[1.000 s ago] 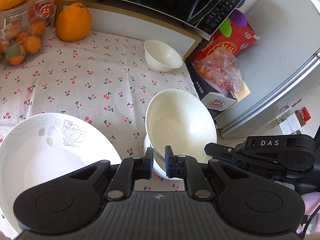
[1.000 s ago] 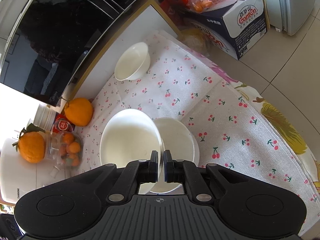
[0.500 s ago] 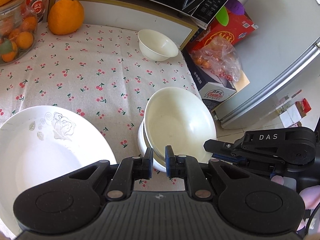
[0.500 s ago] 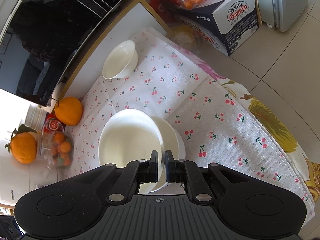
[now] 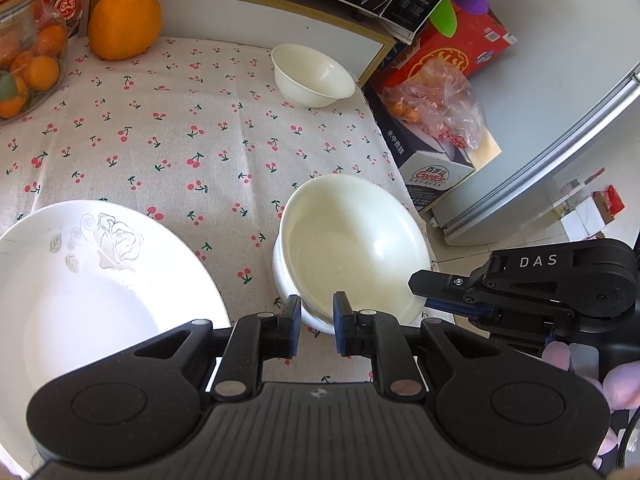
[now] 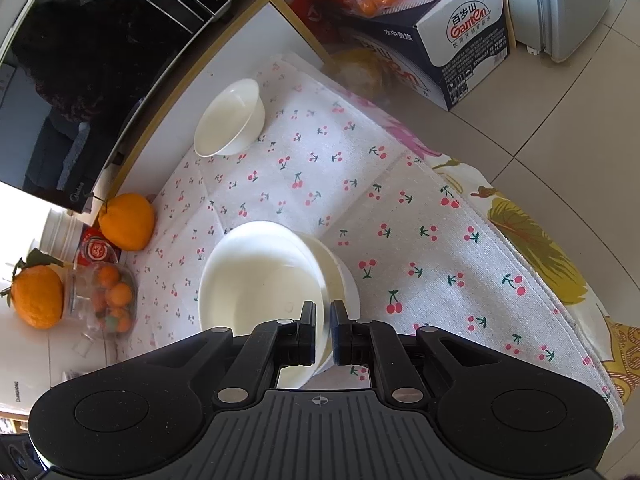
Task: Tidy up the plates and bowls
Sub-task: 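Lower the larger bowl with both grippers into the placed bowl, then open both grippers and release the nested bowls' rim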
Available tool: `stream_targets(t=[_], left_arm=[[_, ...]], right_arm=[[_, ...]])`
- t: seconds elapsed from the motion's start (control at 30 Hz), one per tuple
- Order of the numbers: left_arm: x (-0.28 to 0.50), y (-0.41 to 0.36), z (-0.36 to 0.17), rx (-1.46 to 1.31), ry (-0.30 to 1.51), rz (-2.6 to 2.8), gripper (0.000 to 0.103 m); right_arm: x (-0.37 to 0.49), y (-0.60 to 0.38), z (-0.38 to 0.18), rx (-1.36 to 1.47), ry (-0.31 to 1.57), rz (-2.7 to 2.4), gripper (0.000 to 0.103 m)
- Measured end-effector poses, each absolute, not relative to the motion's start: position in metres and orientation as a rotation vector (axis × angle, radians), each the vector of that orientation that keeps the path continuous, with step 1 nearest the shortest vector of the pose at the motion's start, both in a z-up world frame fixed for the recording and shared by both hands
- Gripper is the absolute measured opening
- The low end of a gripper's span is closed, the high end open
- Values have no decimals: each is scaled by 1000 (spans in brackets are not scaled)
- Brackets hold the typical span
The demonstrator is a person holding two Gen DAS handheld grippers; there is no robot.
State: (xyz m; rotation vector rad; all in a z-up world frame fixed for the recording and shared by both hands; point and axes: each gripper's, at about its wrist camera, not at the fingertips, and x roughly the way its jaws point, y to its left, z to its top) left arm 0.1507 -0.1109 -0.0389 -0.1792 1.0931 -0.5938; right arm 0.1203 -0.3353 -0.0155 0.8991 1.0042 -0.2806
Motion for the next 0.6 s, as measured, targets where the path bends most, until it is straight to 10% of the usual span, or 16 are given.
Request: stream_targets(t=[0.6], left_arm=[[147, -115, -34, -111, 1047, -604, 31]], right_arm=[[120, -338, -12, 891, 988, -295, 26]])
